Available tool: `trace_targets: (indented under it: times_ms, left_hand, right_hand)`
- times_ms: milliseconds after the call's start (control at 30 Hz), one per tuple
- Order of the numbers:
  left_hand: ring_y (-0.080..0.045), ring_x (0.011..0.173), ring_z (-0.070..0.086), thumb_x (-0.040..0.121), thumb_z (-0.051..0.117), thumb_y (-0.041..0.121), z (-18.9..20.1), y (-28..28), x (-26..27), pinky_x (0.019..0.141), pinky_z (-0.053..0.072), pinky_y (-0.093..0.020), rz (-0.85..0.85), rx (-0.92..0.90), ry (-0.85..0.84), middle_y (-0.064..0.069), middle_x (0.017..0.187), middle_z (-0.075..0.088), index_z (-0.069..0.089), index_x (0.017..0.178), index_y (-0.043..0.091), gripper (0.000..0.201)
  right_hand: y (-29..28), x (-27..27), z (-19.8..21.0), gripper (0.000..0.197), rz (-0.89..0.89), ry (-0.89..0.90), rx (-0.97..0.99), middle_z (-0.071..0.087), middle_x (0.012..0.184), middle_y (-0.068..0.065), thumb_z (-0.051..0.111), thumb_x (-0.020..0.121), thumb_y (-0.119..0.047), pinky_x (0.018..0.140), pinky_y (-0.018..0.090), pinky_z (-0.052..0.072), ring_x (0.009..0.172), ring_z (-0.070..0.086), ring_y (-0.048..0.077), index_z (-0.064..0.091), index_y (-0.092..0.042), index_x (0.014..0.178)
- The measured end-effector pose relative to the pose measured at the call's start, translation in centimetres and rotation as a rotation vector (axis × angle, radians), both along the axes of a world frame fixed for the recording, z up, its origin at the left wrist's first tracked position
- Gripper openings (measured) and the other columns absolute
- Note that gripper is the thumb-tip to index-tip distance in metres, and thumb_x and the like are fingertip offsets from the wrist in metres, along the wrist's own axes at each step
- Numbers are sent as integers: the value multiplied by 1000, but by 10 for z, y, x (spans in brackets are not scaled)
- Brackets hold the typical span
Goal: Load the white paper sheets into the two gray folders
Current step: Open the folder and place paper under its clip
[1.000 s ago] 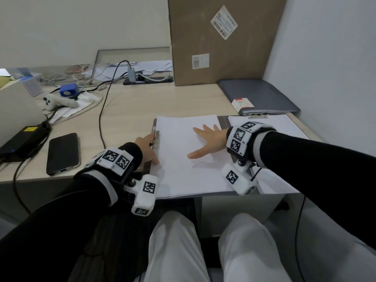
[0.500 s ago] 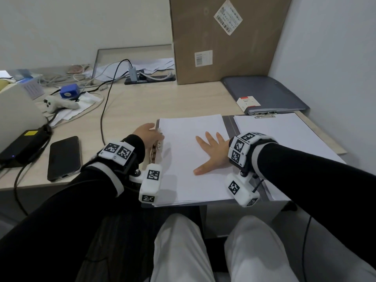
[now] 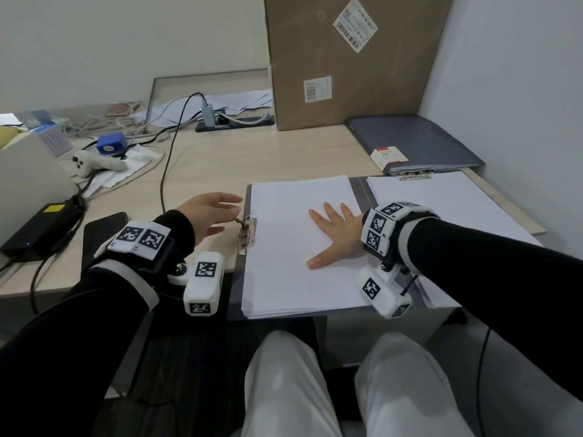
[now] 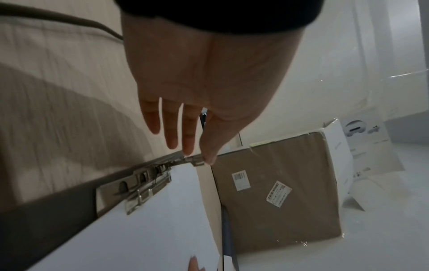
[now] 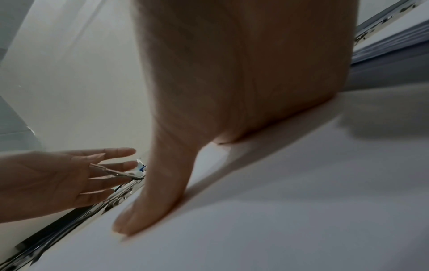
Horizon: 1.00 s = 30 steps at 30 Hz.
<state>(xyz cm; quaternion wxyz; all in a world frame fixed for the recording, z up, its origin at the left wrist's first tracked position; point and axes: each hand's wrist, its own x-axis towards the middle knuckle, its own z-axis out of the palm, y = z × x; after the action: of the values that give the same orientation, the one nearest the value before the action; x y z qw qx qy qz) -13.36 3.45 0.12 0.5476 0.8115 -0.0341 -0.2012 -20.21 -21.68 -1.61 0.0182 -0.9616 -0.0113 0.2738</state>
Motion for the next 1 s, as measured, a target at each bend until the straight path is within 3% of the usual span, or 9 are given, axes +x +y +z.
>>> trace_targets:
  times_ms: [133, 267, 367, 433, 567, 800, 867, 933, 1000]
  left_hand:
    - [-15, 114, 48, 89, 60, 13, -4, 1, 2, 94, 34, -30, -79, 149, 91, -1, 134, 47, 50, 131, 24, 45]
    - [-20, 139, 34, 85, 66, 21, -7, -4, 4, 109, 29, -32, -204, 406, 67, -3, 152, 32, 26, 148, 26, 75]
    - [-24, 138, 36, 71, 73, 45, -6, -11, -2, 112, 28, -33, -340, 671, -49, -4, 151, 34, 19, 149, 28, 96]
    - [-27, 131, 42, 53, 64, 63, -8, -14, -4, 112, 32, -37, -412, 827, -131, -4, 147, 39, 19, 147, 34, 109]
    - [-31, 129, 44, 61, 55, 63, -11, -12, -1, 111, 32, -40, -443, 1000, -221, -4, 145, 40, 18, 147, 36, 98]
    - [-31, 135, 37, 59, 50, 60, 1, -13, -11, 113, 29, -39, -435, 957, -172, -4, 150, 33, 9, 149, 36, 102]
    - [-24, 128, 44, 71, 63, 49, 5, -18, -15, 107, 32, -29, -415, 903, -144, -4, 145, 41, 19, 149, 28, 92]
    - [-18, 113, 48, 84, 68, 21, 7, -25, -17, 87, 33, -16, -366, 848, -110, -4, 134, 50, 31, 144, 16, 70]
    - [-23, 108, 52, 84, 66, 11, 8, -33, -18, 81, 35, -18, -304, 850, -110, -7, 131, 54, 43, 136, 8, 56]
  right_hand:
    - [0, 0, 0, 117, -2, 7, 4, -29, 157, -5, 49, 66, -83, 115, 55, -6, 146, -23, 29, -24, -38, 146]
    - [0, 0, -1, 117, -6, 10, 15, -29, 157, -4, 50, 67, -82, 115, 55, -6, 145, -23, 30, -24, -38, 146]
    - [0, -1, 1, 115, 2, 9, 16, -29, 157, -4, 49, 68, -81, 115, 55, -5, 146, -23, 29, -23, -38, 146]
    - [0, -2, 1, 114, 6, 2, 12, -29, 157, -4, 49, 69, -81, 116, 54, -5, 146, -23, 29, -23, -38, 146]
    - [0, -1, 1, 114, 15, 11, 1, -29, 157, -5, 49, 68, -81, 116, 54, -4, 146, -23, 28, -24, -39, 146]
    - [-3, 1, 0, 114, 21, 18, 12, -29, 156, -5, 46, 68, -83, 116, 54, -4, 146, -23, 27, -24, -39, 145]
    - [-3, 1, 0, 111, 14, 5, 22, -27, 157, -5, 44, 68, -84, 115, 55, -5, 146, -21, 28, -22, -39, 146]
    - [-1, 1, 3, 105, -5, -5, 47, -22, 159, -4, 41, 73, -81, 116, 55, -4, 147, -18, 30, -17, -38, 148]
    - [-1, 4, 10, 96, -41, -28, 98, -14, 161, 0, 40, 81, -74, 118, 53, -4, 147, -15, 32, -10, -32, 151]
